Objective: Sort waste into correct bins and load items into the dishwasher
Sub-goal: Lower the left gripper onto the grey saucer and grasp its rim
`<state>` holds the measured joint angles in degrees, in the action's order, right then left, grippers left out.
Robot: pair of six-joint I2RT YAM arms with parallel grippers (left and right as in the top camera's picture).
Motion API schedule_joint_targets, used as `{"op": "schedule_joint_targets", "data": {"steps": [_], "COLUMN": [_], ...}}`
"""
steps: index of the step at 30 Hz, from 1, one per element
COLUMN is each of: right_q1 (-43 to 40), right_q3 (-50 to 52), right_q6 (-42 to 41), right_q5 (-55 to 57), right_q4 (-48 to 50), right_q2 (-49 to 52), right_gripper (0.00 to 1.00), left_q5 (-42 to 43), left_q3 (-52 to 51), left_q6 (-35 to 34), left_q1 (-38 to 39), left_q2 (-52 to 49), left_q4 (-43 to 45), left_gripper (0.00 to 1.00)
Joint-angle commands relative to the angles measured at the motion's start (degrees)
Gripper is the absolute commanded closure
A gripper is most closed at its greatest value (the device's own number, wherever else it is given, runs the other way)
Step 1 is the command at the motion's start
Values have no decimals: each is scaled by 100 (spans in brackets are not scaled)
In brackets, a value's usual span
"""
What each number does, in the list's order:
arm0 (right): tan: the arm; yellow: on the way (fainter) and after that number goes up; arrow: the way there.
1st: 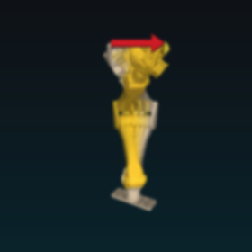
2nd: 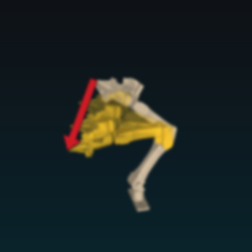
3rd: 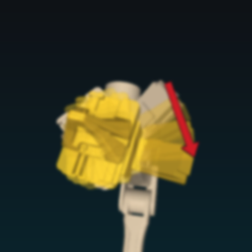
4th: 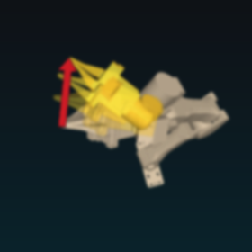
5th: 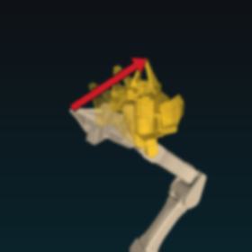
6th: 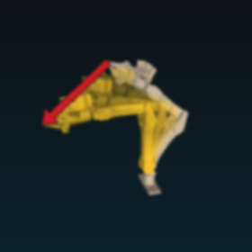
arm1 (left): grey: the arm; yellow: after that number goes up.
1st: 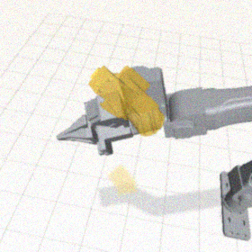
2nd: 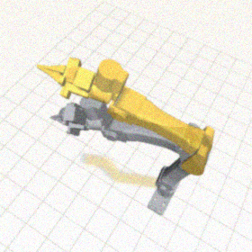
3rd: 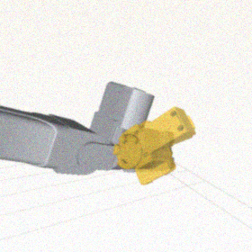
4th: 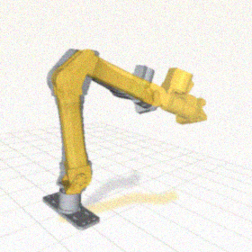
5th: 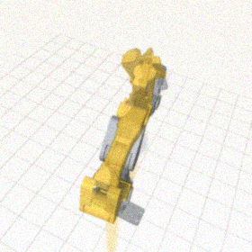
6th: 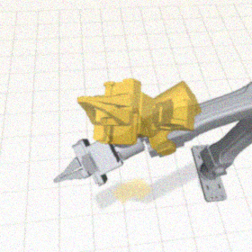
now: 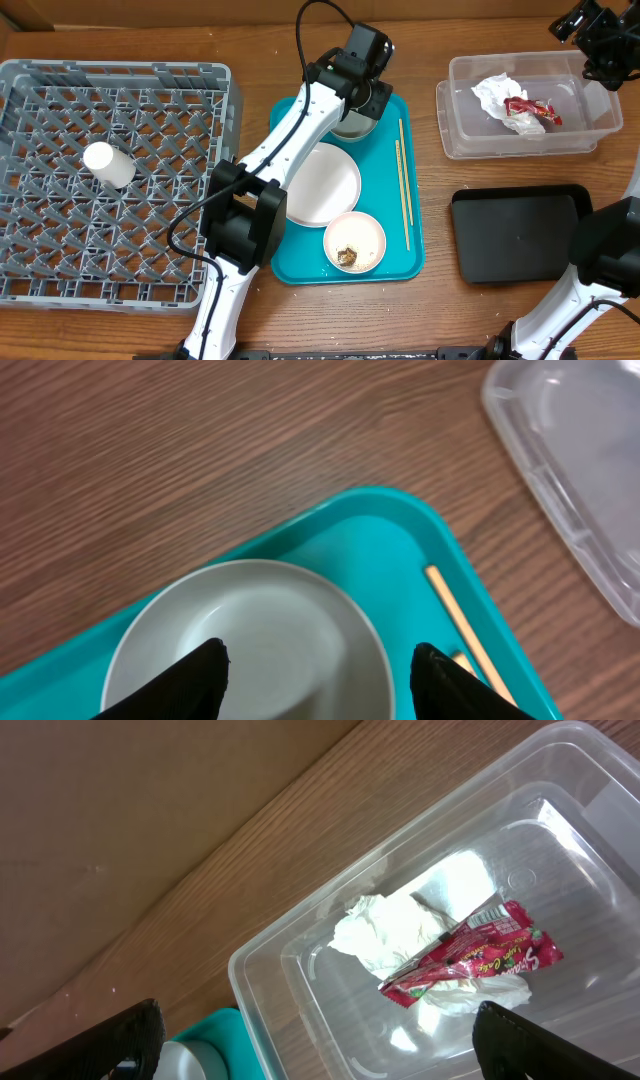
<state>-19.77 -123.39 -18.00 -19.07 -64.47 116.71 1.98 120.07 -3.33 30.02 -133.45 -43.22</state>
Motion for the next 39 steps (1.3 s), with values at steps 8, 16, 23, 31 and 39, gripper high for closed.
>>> {"op": "schedule_joint_targets", "data": {"steps": [8, 16, 23, 31, 39], "right_q1": [20, 20, 20, 20, 20], "right_q3": [-39, -39, -39, -39, -39], "right_q6": [-24, -24, -26, -24, -24], "right_q5": [17, 17, 15, 15, 15], "right_q4": [28, 28, 28, 28, 28], "right_q2": [-275, -275, -275, -275, -275], "right_gripper": [0, 0, 0, 0, 0], "left_q5": [664, 876, 647, 640, 640], "left_q3": [22, 4, 4, 11, 245], "left_q6": [782, 1086, 1080, 931, 595], "left_q1": [94, 153, 151, 149, 146], "left_q2": [-42, -116, -463, -638, -625], "left_q4": [-503, -962, -881, -815, -780], "left_gripper": [43, 46, 47, 60, 96]}}
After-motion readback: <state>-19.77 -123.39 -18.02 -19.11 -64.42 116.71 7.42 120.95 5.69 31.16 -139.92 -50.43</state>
